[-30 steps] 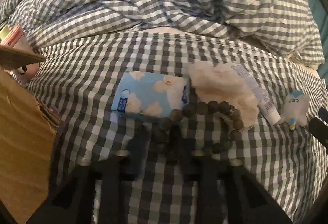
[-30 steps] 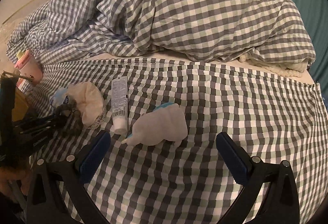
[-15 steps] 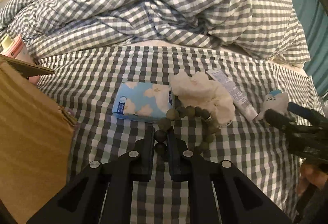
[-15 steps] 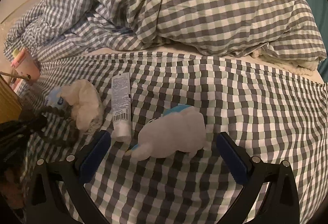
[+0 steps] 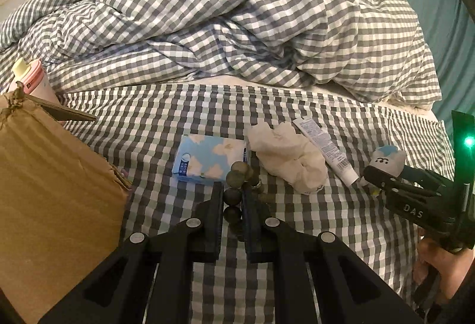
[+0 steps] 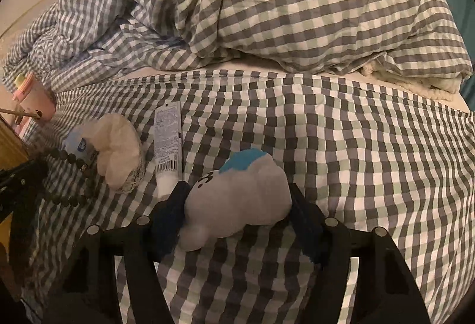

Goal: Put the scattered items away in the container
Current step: 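Grasp the dark bead bracelet with the left gripper while the right gripper grasps the white plush toy, then carry the bead bracelet and white plush toy over the cardboard box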

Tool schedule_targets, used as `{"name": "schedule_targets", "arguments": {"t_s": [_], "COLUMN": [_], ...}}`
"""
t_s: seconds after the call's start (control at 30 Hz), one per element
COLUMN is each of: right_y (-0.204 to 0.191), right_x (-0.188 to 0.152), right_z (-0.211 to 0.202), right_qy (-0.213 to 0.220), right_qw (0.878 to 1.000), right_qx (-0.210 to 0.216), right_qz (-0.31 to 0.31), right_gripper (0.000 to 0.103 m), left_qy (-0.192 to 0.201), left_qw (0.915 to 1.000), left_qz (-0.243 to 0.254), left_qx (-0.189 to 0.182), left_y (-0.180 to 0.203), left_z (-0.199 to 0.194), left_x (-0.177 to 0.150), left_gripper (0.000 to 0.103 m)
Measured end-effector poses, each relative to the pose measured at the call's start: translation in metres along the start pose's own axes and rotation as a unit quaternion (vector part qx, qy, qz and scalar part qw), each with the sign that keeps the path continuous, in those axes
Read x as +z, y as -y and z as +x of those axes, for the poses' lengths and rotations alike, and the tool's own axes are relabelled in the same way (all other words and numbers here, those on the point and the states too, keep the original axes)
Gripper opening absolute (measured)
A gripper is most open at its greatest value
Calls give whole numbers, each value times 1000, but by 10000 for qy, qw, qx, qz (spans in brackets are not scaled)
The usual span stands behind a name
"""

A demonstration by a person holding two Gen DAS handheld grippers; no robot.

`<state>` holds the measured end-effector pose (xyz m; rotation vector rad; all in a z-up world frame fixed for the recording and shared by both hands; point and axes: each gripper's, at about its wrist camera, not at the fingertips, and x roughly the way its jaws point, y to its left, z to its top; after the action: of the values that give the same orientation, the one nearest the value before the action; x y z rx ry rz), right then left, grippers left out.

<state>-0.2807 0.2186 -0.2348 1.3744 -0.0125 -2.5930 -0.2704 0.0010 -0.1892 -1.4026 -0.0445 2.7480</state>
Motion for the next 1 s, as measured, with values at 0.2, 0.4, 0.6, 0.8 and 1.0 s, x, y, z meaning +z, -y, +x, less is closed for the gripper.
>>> {"name": "schedule_targets", "arguments": {"t_s": [0.2,0.4,0.6,0.8,1.0], "right_y": [2,-3,-12,-29,-43], "right_x": [0,0,-5,-12,-18], "right_z": [-21,-55,-90,-130,-170], "right_qy": [126,336,535,783,1054], "right_qw": [9999,9994,9984,9965,9937], "right_qx": [15,28,151,194,206], "right_qz": [41,-17,-81,-221,-331], "right_gripper": [65,65,65,65,65], "left_qy": [87,249,486,686,934], "left_qw": [10000,9997,9987,9975,9955], "left_qz": [9,51,122,138,127], "left_qx": [-17,-37,-76,-69,-26], "left_y": [4,13,22,25,24], "left_z": [-13,-38,-72,-108,-146], "left_x": [0,3,3,1,-4], "left_gripper": [11,11,11,11,11]}}
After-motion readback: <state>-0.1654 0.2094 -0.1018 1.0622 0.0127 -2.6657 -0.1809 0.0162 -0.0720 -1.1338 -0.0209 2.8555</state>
